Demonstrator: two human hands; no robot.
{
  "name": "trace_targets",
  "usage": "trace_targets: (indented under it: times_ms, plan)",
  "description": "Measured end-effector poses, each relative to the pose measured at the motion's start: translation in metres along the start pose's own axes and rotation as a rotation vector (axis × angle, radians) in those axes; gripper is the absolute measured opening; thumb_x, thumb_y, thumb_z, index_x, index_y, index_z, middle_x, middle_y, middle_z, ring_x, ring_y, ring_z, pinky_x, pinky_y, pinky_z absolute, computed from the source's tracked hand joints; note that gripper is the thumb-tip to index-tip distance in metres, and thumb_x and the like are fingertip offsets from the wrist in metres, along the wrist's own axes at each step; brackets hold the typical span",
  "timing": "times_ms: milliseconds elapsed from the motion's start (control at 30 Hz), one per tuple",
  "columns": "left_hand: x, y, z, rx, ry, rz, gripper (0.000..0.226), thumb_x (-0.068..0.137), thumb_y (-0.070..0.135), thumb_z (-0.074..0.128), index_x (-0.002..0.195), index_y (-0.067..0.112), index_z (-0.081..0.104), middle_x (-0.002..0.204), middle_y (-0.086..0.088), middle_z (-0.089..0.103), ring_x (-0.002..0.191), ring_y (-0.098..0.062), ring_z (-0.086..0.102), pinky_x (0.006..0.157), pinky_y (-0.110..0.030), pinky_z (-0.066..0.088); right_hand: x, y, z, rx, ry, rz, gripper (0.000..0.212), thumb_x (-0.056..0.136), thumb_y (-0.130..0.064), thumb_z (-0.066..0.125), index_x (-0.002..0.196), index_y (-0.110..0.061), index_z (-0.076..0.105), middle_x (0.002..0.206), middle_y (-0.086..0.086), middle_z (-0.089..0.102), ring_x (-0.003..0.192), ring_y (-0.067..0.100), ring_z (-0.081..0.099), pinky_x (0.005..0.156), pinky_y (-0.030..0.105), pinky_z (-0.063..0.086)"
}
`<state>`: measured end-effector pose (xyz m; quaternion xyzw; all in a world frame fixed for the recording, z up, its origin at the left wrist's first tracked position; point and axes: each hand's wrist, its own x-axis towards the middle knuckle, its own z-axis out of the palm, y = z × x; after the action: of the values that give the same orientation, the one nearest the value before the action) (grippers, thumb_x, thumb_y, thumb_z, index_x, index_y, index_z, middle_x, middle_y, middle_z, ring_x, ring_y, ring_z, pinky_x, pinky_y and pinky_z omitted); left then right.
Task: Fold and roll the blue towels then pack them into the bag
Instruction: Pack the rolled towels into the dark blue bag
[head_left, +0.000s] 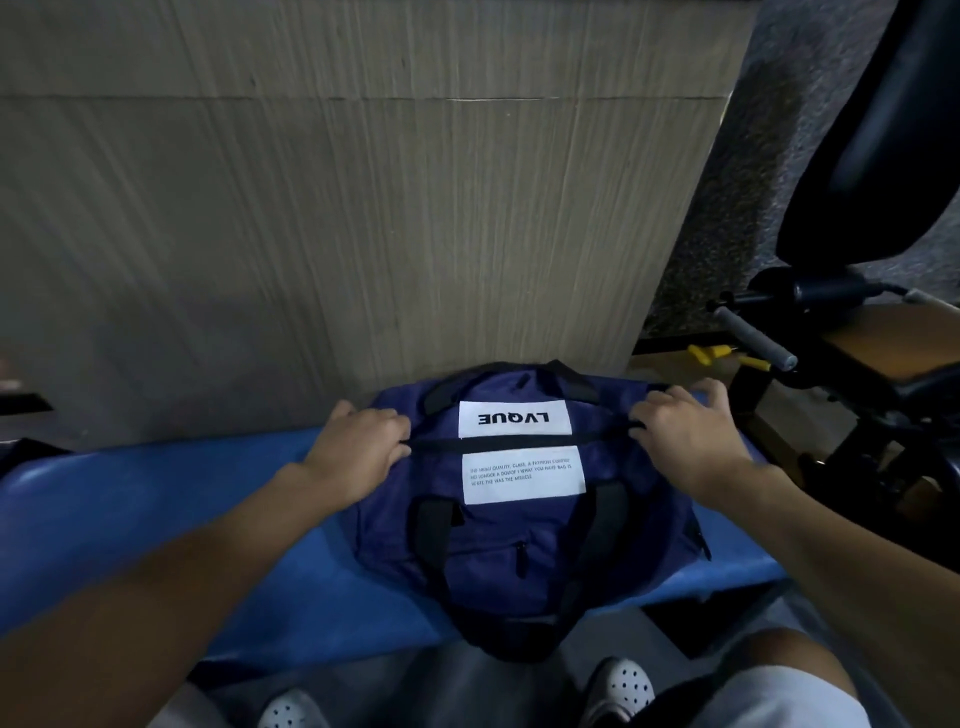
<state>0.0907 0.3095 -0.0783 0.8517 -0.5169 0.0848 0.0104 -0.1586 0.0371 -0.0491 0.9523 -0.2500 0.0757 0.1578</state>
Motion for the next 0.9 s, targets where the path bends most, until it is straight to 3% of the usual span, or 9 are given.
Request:
trace_targets:
  times_ms: [167,433,633,900]
  plan:
    - [-0.006,-0.015,-0.012,-0.011,0.154,0.014,0.017,0.100,0.023,0.049,0.088,0.013,0.056,0.087,-0.004,0.061,0.077,-0.025,0.059,0.069,-0.033,0.027,0.009,-0.013,-0.012,0.120,0.138,0.100,0.020,0.100,-0.027,0.042,0.099,-0.020,0.061,0.099,-0.001,0.059,0.101,0.022,0.053,0.090,0.041,0.023]
    - [-0.027,-0.065,-0.050,-0.015,0.228,-0.120,0.016,0.098,0.023,0.053,0.106,0.013,0.062,0.103,-0.007,0.063,0.092,-0.030,0.061,0.073,-0.039,0.040,0.045,-0.062,-0.044,0.348,0.221,0.154,0.019,0.100,-0.024,0.045,0.092,-0.012,0.057,0.098,0.005,0.055,0.099,0.027,0.053,0.088,0.046,0.033]
    - [-0.058,-0.107,-0.071,0.005,0.272,-0.209,0.016,0.098,0.025,0.051,0.101,0.012,0.062,0.099,-0.005,0.062,0.087,-0.027,0.059,0.074,-0.040,0.044,0.064,-0.112,-0.055,0.412,0.331,0.128,0.020,0.100,-0.023,0.045,0.090,-0.011,0.057,0.096,0.006,0.057,0.092,0.028,0.054,0.084,0.043,0.031]
    - [-0.085,-0.127,-0.052,-0.102,0.143,-0.302,0.019,0.098,0.027,0.054,0.107,0.016,0.066,0.108,-0.002,0.064,0.095,-0.023,0.059,0.080,-0.037,0.042,0.059,-0.150,-0.053,0.373,0.143,0.094,0.019,0.099,-0.022,0.043,0.089,-0.016,0.057,0.095,0.001,0.059,0.092,0.023,0.053,0.086,0.040,0.028]
